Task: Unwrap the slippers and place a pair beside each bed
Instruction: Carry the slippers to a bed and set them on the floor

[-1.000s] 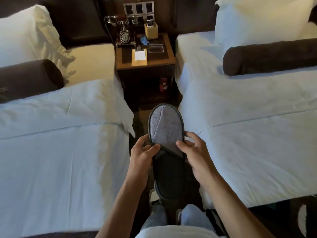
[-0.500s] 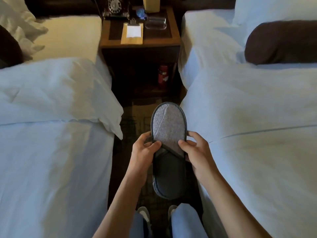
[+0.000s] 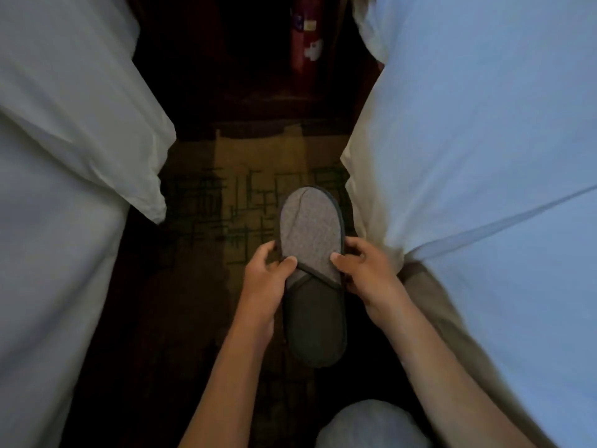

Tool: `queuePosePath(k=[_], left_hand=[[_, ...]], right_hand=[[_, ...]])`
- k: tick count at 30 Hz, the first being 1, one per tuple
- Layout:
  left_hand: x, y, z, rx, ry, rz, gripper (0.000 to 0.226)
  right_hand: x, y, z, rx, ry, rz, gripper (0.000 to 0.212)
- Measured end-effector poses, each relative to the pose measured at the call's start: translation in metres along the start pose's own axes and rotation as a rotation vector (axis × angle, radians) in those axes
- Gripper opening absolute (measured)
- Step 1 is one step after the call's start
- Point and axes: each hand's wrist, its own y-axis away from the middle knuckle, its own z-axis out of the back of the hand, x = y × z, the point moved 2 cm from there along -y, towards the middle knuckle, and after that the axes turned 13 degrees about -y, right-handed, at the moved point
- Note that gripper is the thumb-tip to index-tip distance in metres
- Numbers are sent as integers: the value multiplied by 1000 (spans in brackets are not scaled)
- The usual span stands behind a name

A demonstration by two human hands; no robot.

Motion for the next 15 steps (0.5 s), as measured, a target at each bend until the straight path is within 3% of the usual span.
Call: queuePosePath(k=[6, 15], left_hand=[[84, -59, -30, -19, 148, 4, 26], [150, -94, -27, -3, 173, 8, 42]], right_hand=[[-73, -65, 14, 61, -36, 43, 34], [-137, -93, 9, 38, 2, 150, 36]])
